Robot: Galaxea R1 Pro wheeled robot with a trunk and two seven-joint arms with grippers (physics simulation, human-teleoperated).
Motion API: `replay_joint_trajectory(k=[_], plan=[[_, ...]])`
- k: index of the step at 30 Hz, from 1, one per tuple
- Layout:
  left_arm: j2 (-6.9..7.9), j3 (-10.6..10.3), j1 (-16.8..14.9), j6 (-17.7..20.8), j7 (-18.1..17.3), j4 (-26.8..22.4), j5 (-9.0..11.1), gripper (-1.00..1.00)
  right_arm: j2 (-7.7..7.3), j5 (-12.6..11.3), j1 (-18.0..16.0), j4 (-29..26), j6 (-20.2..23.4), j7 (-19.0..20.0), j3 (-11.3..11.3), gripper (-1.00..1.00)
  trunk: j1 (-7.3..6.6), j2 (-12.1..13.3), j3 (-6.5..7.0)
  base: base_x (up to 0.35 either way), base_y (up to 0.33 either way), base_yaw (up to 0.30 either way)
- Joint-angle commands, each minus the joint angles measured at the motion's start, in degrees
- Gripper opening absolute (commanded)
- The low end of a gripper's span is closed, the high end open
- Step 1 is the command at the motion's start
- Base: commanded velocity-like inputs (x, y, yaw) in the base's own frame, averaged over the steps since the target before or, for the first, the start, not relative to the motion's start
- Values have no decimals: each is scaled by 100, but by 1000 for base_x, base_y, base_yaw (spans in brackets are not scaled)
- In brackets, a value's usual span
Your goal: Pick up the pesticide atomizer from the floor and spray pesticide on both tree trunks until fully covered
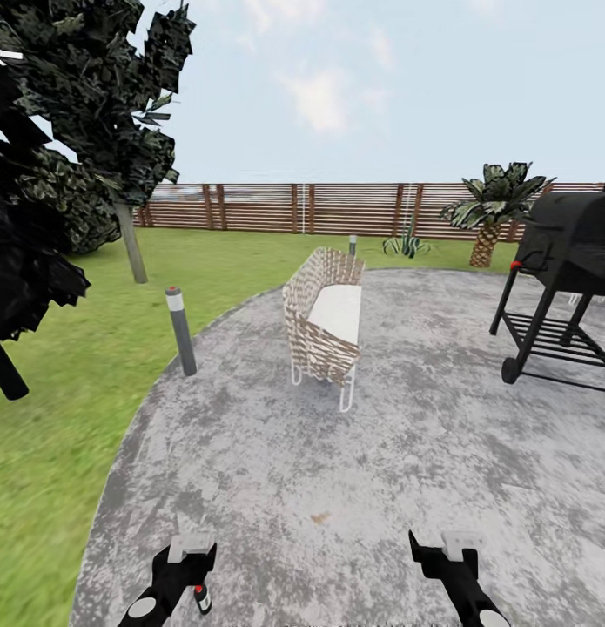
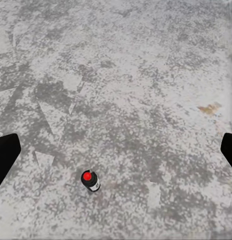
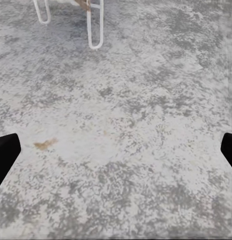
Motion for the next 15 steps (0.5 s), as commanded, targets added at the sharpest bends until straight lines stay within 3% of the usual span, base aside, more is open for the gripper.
replay_joint_trajectory(k=[1, 15], plan=[[6, -2, -3, 1, -1, 0, 5, 100, 0, 0, -1, 0, -2, 2, 0, 100, 0, 0, -2, -16, 316, -298], [9, -4, -1, -8, -8, 0, 33, 100, 0, 0, -2, -3, -8, 1, -9, 100, 0, 0, -66, -19, 333, -270]])
